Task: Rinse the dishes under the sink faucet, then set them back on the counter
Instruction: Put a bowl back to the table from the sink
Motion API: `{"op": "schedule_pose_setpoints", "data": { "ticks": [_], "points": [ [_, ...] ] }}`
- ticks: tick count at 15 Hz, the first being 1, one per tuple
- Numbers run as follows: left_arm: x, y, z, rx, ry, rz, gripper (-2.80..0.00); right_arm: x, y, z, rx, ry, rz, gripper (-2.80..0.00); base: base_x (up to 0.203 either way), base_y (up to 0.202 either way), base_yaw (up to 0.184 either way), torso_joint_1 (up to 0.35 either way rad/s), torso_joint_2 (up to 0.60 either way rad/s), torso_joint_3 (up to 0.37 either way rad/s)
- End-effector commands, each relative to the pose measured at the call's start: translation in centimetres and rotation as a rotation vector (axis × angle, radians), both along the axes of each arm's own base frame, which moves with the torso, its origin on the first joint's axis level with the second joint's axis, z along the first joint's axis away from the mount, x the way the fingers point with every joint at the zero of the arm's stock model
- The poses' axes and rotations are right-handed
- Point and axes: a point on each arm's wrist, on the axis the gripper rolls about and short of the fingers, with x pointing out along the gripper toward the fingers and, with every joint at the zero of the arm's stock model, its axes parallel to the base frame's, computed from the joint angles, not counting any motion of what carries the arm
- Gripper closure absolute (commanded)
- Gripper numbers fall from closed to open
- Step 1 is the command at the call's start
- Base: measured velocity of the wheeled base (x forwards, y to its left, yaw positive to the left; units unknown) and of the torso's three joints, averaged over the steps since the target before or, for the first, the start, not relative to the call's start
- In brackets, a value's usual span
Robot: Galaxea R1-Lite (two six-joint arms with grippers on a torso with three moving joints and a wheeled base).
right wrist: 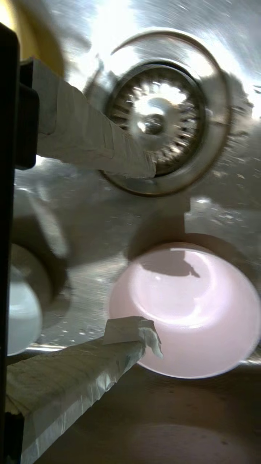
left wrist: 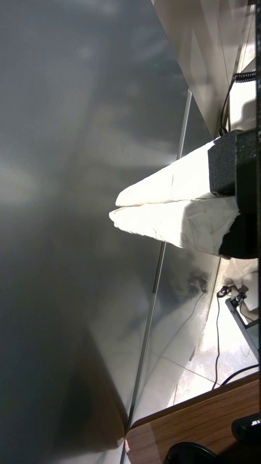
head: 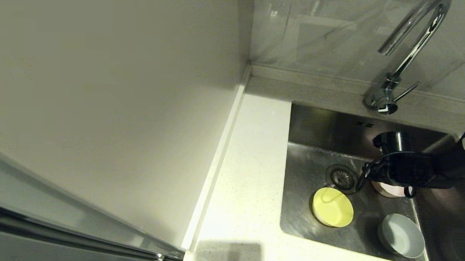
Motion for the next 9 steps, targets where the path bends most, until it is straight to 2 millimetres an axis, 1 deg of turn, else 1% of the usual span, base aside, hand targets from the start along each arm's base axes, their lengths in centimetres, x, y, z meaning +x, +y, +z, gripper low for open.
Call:
{"op": "schedule_pose_setpoints", "data": {
  "ticks": [1,6,9],
  "points": [
    [0.0,0.0,-0.1,0.0,0.003,-0.001,0.0,1.7,-0.2,-1.0,-0.007,0.006,-0.015,-2.8,0.0,0.0,0.0,0.0,0.0,0.0],
    [0.0,0.0,-0.1,0.0,0.003,-0.001,0.0,4.8,-0.9,-2.2,-0.032,0.018,-0.057,-2.8,0.0,0.0,0.0,0.0,0.0,0.0],
    [0.0,0.0,-0.1,0.0,0.002,-0.001,0.0,5.6,-1.6,-2.9,-0.041,0.031,-0.081,-2.8,0.0,0.0,0.0,0.0,0.0,0.0]
  ]
}}
